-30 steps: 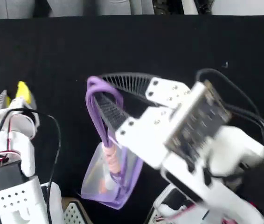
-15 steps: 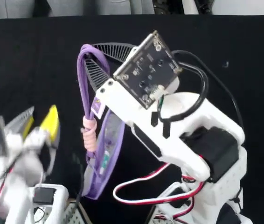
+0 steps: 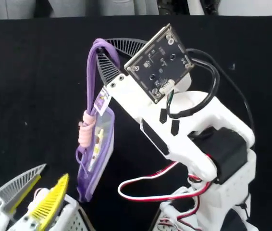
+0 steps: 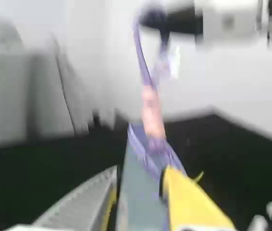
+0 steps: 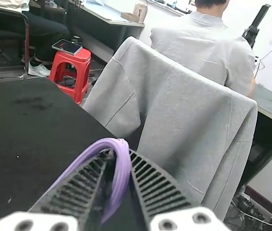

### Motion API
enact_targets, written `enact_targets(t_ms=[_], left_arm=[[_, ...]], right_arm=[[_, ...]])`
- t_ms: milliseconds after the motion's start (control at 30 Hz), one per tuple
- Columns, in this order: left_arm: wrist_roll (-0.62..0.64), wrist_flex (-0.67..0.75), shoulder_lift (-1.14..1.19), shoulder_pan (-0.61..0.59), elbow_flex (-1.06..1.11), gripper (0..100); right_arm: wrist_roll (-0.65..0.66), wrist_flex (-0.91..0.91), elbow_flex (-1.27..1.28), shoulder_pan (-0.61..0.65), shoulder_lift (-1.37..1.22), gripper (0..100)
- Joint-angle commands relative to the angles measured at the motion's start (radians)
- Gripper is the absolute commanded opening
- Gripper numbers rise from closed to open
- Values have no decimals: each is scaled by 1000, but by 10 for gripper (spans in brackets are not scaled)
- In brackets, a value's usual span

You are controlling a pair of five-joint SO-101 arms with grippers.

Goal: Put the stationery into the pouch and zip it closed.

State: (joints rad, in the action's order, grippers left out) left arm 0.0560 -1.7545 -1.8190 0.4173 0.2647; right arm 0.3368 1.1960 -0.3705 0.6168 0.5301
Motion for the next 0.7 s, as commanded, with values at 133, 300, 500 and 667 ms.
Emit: enact_targets(t_ms=[133, 300, 500, 667], left_arm=[[-5, -5, 2, 208, 41, 163], [-5, -5, 3, 217, 64, 164], [-55, -6, 3, 219, 122, 191], [-126, -8, 3, 217, 194, 195]], right_arm=[[5, -26, -18, -34, 13, 11], [8, -28, -18, -34, 8, 11], [12, -28, -18, -34, 12, 11], [12, -34, -19, -34, 10, 11]])
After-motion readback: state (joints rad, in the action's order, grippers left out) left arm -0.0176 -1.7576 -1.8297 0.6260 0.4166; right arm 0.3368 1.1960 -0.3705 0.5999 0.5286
